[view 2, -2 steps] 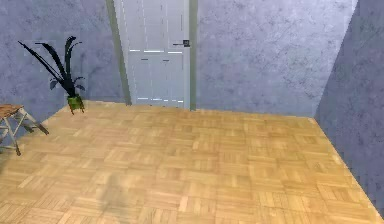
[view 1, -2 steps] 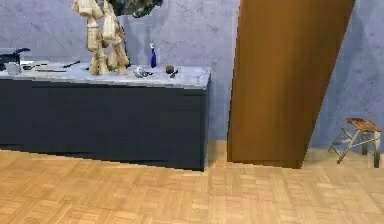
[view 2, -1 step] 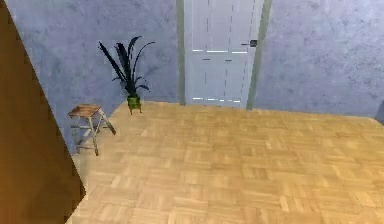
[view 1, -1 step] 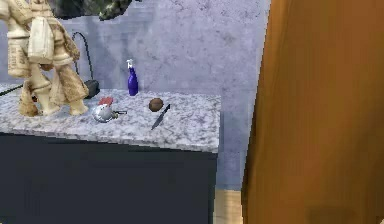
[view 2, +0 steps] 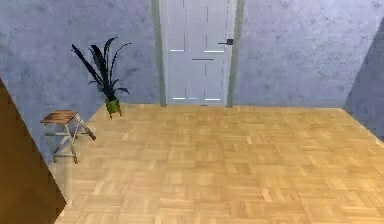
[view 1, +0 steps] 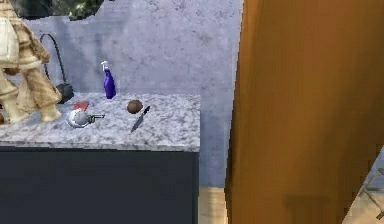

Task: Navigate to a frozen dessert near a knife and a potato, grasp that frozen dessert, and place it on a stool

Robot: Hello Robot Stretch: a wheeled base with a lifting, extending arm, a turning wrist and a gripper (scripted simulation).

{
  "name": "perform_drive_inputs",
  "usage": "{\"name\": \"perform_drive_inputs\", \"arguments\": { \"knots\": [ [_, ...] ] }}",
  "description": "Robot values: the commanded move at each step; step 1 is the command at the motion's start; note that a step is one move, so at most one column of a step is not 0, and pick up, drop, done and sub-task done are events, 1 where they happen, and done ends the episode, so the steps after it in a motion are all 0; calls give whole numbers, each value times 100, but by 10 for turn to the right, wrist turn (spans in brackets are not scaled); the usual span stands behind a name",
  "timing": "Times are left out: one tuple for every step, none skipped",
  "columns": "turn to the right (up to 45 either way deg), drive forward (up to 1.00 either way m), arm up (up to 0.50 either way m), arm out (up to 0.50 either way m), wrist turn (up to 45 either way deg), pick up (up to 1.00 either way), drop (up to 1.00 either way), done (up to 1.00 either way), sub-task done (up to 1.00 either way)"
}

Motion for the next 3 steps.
{"name": "perform_drive_inputs", "arguments": {
  "knots": [
    [0, 20, 0, 0, 0, 0, 0, 0, 0],
    [-450, 0, 0, 0, 0, 0, 0, 0, 0],
    [-300, 0, 0, 0, 0, 0, 0, 0, 0]
  ]
}}
